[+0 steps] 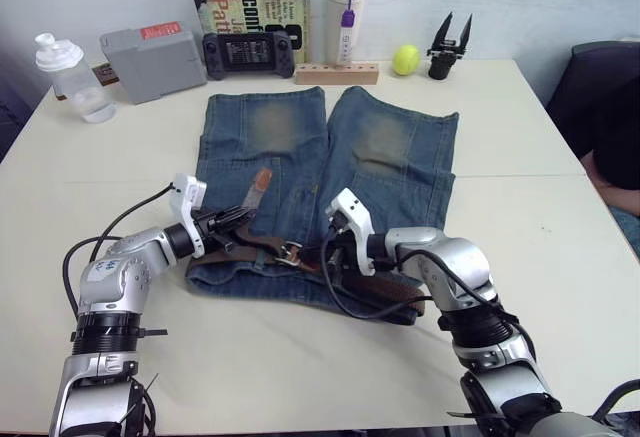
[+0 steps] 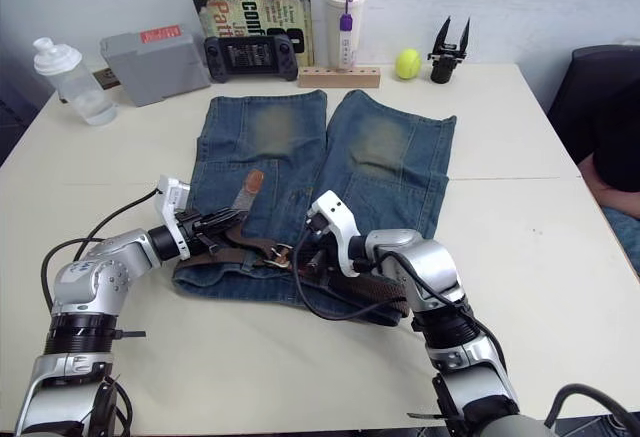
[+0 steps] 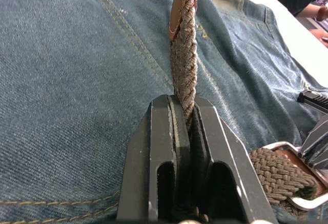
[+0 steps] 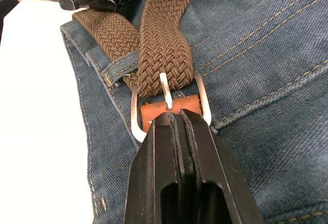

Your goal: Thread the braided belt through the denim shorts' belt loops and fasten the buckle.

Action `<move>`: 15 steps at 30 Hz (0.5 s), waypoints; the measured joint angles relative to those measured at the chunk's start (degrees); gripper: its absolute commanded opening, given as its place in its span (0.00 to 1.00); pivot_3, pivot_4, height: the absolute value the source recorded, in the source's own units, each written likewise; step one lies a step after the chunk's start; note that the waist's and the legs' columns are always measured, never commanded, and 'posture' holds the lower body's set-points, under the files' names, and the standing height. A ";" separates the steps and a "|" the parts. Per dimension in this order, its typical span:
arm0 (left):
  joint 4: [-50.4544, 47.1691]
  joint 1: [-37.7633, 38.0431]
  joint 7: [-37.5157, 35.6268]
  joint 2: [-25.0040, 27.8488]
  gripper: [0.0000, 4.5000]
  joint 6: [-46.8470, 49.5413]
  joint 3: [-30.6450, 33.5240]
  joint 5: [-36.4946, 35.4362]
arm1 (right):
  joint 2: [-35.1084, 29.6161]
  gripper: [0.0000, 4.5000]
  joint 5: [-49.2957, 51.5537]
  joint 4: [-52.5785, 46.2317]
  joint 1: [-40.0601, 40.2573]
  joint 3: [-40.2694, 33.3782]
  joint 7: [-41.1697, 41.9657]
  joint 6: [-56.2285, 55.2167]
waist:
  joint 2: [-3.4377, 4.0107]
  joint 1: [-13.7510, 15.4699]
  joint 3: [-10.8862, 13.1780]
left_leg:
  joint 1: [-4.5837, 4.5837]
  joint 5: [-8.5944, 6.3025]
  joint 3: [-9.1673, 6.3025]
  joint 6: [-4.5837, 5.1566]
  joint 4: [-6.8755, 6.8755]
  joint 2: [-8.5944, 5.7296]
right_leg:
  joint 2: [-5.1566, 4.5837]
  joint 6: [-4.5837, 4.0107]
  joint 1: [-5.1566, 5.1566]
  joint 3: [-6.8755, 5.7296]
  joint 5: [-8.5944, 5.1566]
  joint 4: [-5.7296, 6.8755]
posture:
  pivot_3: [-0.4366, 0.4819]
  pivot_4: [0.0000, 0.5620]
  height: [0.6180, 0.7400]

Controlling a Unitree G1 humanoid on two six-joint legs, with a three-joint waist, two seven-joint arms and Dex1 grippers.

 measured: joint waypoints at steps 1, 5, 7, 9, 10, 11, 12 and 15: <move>-0.01 0.01 -0.04 0.00 0.00 -0.01 -0.01 0.11 | 0.31 0.00 0.05 1.01 -0.28 0.14 -0.18 -0.94 | 0.00 -0.02 0.00 | 0.00 0.03 0.02 0.03 0.00 0.00 | -0.01 0.00 0.00 0.00 0.00 0.01 | 0.48 0.27 0.78; -0.20 0.10 -0.25 0.00 0.00 -0.02 -0.02 0.47 | 0.54 0.00 -0.07 3.73 -1.60 1.42 -0.28 -3.46 | -0.01 -0.02 0.01 | 0.02 0.10 -0.01 0.03 0.01 0.00 | -0.02 0.00 -0.01 0.00 0.00 0.09 | 0.48 0.27 0.78; -0.51 0.30 -0.25 0.00 0.00 -0.02 -0.04 0.68 | 0.75 0.00 -0.10 5.42 -2.86 2.34 -0.22 -4.52 | -0.01 -0.05 0.01 | 0.03 0.12 -0.02 0.00 0.00 0.00 | -0.02 0.00 -0.02 0.00 0.00 0.12 | 0.48 0.27 0.78; -0.84 0.69 -0.26 0.02 0.00 -0.02 -0.02 0.78 | 1.15 0.00 -0.08 6.34 -3.40 2.90 -0.18 -5.41 | -0.01 -0.03 0.01 | 0.02 0.12 -0.02 0.00 -0.01 0.00 | -0.02 0.00 -0.02 -0.01 0.00 0.11 | 0.48 0.27 0.78; -0.96 0.87 -0.26 0.02 0.00 -0.02 -0.01 0.79 | 1.33 0.00 -0.05 6.64 -3.47 2.94 -0.16 -5.62 | -0.01 -0.03 0.01 | 0.02 0.12 -0.02 0.00 -0.01 0.00 | -0.02 0.00 -0.02 -0.01 0.00 0.11 | 0.48 0.27 0.78; -1.12 1.12 -0.26 0.03 0.00 -0.02 0.05 0.79 | 1.63 0.00 0.01 7.09 -3.66 2.95 -0.09 -5.86 | -0.01 -0.07 0.01 | 0.02 0.12 -0.01 0.00 -0.01 0.00 | -0.02 0.00 -0.02 0.00 0.00 0.10 | 0.48 0.27 0.78; -1.25 1.19 -0.25 0.03 0.00 -0.02 0.09 0.79 | 1.79 0.00 0.04 7.59 -3.89 2.95 -0.02 -6.13 | -0.01 -0.10 0.01 | 0.02 0.12 0.00 0.00 0.00 0.00 | -0.02 0.00 -0.02 0.00 0.00 0.10 | 0.48 0.27 0.78; -1.33 1.31 -0.24 0.08 0.00 -0.02 0.13 0.79 | 2.29 0.00 0.10 8.76 -4.13 2.92 0.07 -7.00 | -0.01 -0.18 0.01 | 0.03 0.14 0.00 0.00 0.00 0.00 | -0.02 0.00 -0.02 0.00 0.00 0.13 | 0.48 0.27 0.78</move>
